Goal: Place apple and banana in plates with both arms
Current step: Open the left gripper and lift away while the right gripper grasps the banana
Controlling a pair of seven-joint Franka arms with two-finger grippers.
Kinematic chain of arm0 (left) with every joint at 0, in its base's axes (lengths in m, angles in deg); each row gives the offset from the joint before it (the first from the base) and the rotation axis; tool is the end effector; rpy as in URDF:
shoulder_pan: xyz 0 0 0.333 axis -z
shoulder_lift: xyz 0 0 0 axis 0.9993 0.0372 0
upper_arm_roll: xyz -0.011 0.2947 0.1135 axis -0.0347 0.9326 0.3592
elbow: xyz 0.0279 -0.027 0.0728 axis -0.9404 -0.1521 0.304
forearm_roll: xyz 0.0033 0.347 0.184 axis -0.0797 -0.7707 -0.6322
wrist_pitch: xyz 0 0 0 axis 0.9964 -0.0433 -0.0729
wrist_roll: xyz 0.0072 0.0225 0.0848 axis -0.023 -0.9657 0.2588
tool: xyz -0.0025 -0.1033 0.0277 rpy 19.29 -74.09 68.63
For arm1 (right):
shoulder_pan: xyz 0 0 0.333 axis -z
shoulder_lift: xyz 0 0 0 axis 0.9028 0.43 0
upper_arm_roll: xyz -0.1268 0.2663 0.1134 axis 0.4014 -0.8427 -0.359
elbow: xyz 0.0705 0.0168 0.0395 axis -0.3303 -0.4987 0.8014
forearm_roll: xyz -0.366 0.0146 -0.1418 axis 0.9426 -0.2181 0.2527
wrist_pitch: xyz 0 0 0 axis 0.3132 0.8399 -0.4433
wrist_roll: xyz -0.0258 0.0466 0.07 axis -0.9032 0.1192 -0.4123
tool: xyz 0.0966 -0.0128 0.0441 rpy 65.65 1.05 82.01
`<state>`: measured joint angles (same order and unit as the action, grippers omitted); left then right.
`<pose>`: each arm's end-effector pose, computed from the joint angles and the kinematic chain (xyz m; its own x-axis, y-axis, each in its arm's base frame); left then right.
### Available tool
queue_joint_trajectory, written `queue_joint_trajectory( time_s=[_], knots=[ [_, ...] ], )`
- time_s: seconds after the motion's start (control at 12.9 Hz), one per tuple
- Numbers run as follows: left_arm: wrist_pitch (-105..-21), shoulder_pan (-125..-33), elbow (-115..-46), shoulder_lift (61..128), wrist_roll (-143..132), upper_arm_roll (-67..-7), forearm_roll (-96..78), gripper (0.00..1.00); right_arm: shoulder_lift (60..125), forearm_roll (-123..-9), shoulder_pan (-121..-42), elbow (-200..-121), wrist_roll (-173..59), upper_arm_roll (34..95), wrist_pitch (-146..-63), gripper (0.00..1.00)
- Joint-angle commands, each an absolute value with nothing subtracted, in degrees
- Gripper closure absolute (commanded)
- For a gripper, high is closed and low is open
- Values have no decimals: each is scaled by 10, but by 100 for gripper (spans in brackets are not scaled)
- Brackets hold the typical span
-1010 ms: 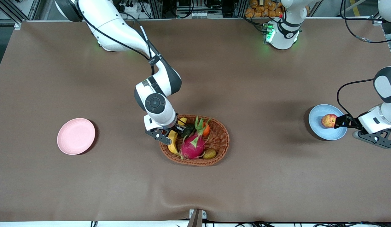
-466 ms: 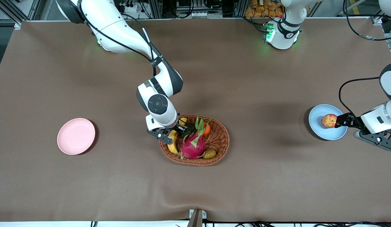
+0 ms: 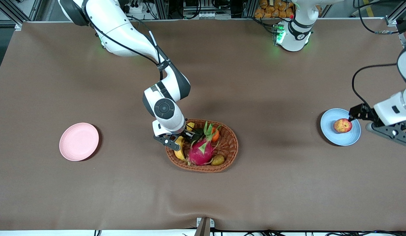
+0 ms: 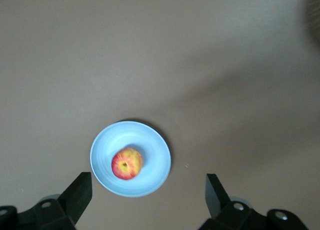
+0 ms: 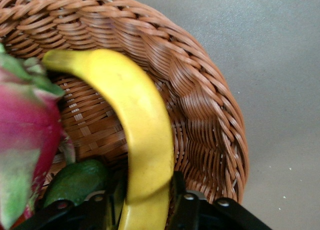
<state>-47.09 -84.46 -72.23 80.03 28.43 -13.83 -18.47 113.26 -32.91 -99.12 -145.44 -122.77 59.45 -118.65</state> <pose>0.6197 0.0161 0.5146 0.8996 -0.4355 -0.0331 -0.4362 -0.8997 -0.0170 0.5973 0.4107 0.2269 0.8744 -0.4840 -0.0332 -0.4852 -0.8728 -0.0533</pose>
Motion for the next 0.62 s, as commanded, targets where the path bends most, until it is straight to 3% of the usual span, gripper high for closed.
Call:
queue_joint_trajectory(
  time_s=[0.0,0.08,0.23,0.54],
  knots=[
    [-410,-822,-733,750,250,-119,-181,0,1145,-324,-992,-1436,-1233,592,-1187,88],
    [-394,-823,-743,730,244,-119,-180,0,1141,-323,-991,-1436,-1229,592,-1185,93],
    [-379,-826,-760,693,241,-115,-181,0,1128,-323,-985,-1436,-1228,592,-1174,94],
    [-341,-836,-794,617,211,-115,-190,0,1093,-330,-958,-1388,-1199,592,-1043,92]
  ],
)
